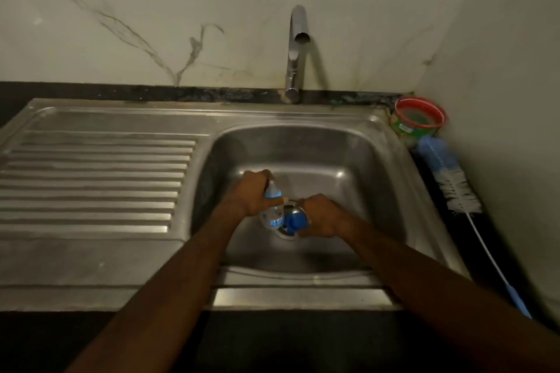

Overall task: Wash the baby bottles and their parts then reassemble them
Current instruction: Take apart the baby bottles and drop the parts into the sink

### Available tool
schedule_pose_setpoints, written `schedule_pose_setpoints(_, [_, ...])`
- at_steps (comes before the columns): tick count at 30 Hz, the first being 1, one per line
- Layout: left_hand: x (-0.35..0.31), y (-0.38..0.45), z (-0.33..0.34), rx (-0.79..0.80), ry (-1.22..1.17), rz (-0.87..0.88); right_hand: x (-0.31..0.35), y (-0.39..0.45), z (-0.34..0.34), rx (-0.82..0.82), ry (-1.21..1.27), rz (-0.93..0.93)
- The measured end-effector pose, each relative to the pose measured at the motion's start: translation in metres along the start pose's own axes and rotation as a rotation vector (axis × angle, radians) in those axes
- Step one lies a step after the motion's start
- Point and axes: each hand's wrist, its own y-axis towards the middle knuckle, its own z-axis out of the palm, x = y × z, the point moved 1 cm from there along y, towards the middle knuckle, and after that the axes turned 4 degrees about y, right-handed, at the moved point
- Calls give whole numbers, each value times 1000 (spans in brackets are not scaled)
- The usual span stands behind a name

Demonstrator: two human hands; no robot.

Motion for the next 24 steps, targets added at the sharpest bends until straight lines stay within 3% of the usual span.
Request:
schedule_pose_setpoints(3, [-12, -2, -16, -129, -1, 113, 9, -12, -16, -194, 94, -118])
schedule_pose_setpoints(6, [-37, -12, -33, -126, -61, 219, 32, -33, -39, -298, 244, -235])
schedule_pose_setpoints(10, [-60, -31, -44, -169, -158, 296, 42, -47, -57, -385, 346, -192])
schedule_pose_setpoints(15, [-64, -47, -51, -185, -223, 398, 29, -58, -69, -243, 367, -184])
schedule_pose_setpoints(20, [-70, -46, -57, -144, 33, 649, 24, -52, -73, -147, 441, -182])
schedule_pose_setpoints(24, [-76, -36, -52, -438, 345, 526, 30, -44, -81, -180, 582, -176])
